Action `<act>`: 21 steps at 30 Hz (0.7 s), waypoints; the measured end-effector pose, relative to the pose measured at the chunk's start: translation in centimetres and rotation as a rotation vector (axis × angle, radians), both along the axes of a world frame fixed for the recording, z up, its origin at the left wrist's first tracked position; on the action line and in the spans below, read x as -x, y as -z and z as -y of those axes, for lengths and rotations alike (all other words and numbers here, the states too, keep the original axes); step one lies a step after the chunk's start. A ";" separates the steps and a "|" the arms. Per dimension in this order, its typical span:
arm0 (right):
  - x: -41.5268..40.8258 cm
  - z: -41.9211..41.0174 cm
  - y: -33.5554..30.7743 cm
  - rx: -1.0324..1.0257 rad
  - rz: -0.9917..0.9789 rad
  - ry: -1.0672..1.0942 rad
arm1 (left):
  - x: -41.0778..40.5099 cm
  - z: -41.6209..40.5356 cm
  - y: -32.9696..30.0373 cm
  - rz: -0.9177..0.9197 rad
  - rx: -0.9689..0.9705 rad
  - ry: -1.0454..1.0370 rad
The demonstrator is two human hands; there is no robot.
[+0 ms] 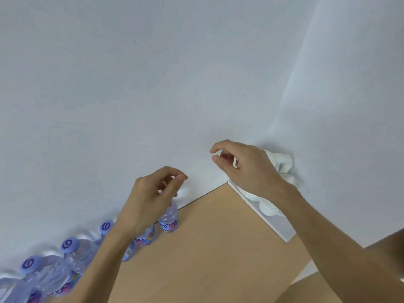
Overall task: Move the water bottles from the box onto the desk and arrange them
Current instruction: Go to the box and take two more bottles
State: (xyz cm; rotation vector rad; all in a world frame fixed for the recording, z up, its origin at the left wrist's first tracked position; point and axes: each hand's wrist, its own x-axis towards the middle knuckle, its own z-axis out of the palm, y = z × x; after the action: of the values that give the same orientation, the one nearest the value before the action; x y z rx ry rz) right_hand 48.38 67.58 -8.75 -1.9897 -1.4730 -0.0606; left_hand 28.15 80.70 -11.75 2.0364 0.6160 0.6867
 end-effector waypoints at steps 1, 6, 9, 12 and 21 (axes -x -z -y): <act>-0.2 1.3 -0.8 -0.032 -0.003 0.010 | -0.5 0.6 -0.9 0.034 -0.002 0.028; -2.0 8.6 -4.3 -0.140 0.015 0.097 | -4.0 4.6 -6.1 0.174 -0.052 0.155; -3.9 13.4 -5.8 -0.181 0.042 0.183 | -7.1 8.0 -9.1 0.220 -0.114 0.231; -5.8 19.4 -6.3 -0.189 0.072 0.278 | -10.4 12.4 -11.0 0.266 -0.146 0.312; -11.6 39.7 -5.2 -0.140 0.166 0.569 | -21.5 30.0 -12.1 0.381 -0.122 0.588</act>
State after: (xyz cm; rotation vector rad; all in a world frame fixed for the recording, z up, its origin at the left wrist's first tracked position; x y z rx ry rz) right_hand 59.96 27.90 -3.51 -2.2633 -0.9207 -0.5661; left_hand 49.68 50.72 0.31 1.9790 -0.2467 0.7310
